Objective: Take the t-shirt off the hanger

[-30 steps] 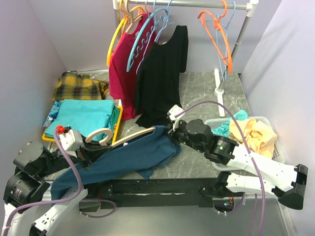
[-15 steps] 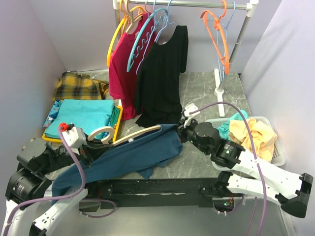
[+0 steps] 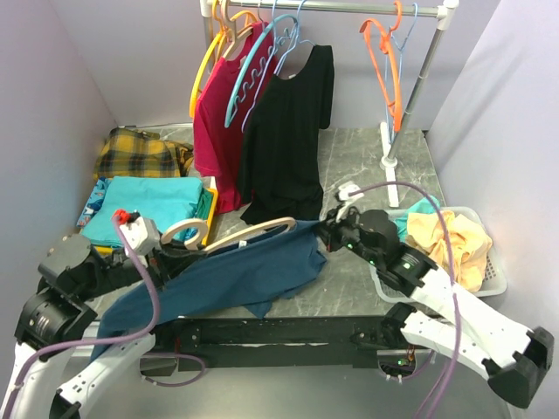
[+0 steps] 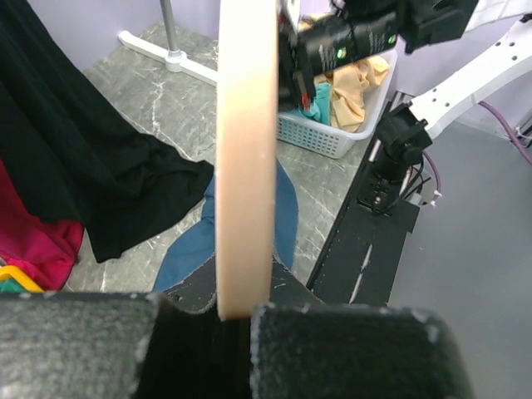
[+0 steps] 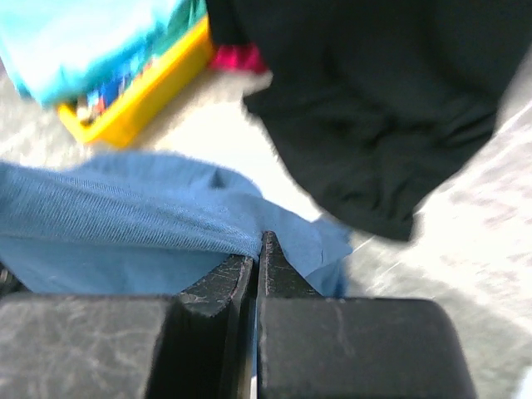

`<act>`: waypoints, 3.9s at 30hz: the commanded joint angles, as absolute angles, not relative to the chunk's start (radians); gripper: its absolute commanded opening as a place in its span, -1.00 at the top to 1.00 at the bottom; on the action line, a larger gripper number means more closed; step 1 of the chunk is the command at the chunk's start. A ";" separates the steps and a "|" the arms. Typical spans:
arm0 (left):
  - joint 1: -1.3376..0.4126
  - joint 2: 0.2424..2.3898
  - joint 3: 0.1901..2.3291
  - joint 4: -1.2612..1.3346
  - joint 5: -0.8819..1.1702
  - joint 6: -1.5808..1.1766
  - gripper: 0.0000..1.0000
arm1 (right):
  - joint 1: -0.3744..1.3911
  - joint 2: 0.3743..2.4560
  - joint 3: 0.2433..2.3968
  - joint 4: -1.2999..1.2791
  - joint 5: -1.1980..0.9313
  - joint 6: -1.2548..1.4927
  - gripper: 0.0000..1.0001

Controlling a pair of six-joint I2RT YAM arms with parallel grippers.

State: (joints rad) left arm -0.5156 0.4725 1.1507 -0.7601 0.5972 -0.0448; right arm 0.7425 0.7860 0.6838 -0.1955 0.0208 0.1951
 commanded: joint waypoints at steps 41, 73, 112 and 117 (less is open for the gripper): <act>-0.699 0.884 1.223 -0.698 0.769 0.103 0.99 | 0.969 0.923 1.184 -0.722 -0.250 -0.094 -0.40; -0.715 0.721 1.117 -0.572 0.232 -0.064 -0.68 | 0.982 0.805 1.161 -0.779 -0.247 -0.106 1.00; -0.715 0.595 0.793 -0.322 -0.190 -0.321 -0.42 | 0.982 0.634 1.216 -0.784 -0.104 -0.067 1.00; -0.715 0.617 0.788 -0.290 -0.215 -0.325 0.95 | 0.980 0.640 1.200 -0.781 -0.107 -0.064 1.00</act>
State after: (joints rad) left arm -0.7128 0.6064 0.7887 -0.3885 -0.2092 -0.3359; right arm 0.9836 0.6346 1.1889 -0.8833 -0.0952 -0.0734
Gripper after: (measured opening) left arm 0.255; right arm 0.103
